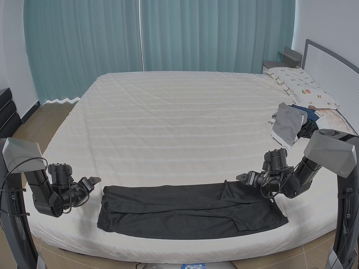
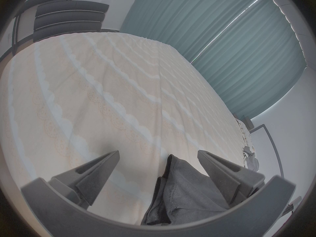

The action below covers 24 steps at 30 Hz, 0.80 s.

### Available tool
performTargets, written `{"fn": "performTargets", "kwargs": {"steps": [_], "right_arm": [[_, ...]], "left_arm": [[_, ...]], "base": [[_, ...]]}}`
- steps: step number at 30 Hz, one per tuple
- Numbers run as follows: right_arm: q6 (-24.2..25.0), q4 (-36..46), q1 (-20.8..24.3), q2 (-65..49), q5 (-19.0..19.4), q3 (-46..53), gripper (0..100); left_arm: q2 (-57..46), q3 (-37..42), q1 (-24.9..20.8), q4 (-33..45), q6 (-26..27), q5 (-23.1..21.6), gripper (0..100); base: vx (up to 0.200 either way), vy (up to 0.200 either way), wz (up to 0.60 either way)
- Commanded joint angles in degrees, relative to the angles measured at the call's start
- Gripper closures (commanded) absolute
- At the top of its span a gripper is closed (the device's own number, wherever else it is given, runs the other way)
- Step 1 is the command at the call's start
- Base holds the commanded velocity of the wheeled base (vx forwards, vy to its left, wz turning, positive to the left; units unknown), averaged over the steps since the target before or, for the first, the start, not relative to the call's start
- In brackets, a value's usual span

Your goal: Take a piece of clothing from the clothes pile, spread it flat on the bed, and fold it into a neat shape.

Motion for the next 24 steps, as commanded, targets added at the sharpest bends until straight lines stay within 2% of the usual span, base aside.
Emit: {"fn": "performTargets", "kwargs": {"steps": [1, 2, 16, 17, 24], "right_arm": [[-0.01, -0.07, -0.22, 1.48, 0.00, 0.10, 0], [-0.01, -0.07, -0.22, 1.48, 0.00, 0.10, 100], [0.16, -2.09, -1.98, 1.57, 0.26, 0.89, 100], [0.16, -2.17, -1.98, 1.66, 0.26, 1.06, 0], [0.43, -2.44, -2.07, 0.87, 0.26, 1.06, 0]], "left_arm": [[0.08, -0.01, 0.05, -0.02, -0.02, -0.02, 0], [0.08, -0.01, 0.05, -0.02, -0.02, -0.02, 0], [-0.10, 0.34, -0.04, -0.02, -0.02, -0.02, 0], [-0.10, 0.34, -0.04, -0.02, -0.02, -0.02, 0], [-0.36, 0.69, -0.13, -0.20, -0.02, -0.02, 0]], "base": [[0.000, 0.000, 0.00], [0.000, 0.000, 0.00], [0.000, 0.000, 0.00], [0.000, 0.000, 0.00], [0.000, 0.000, 0.00]]}}
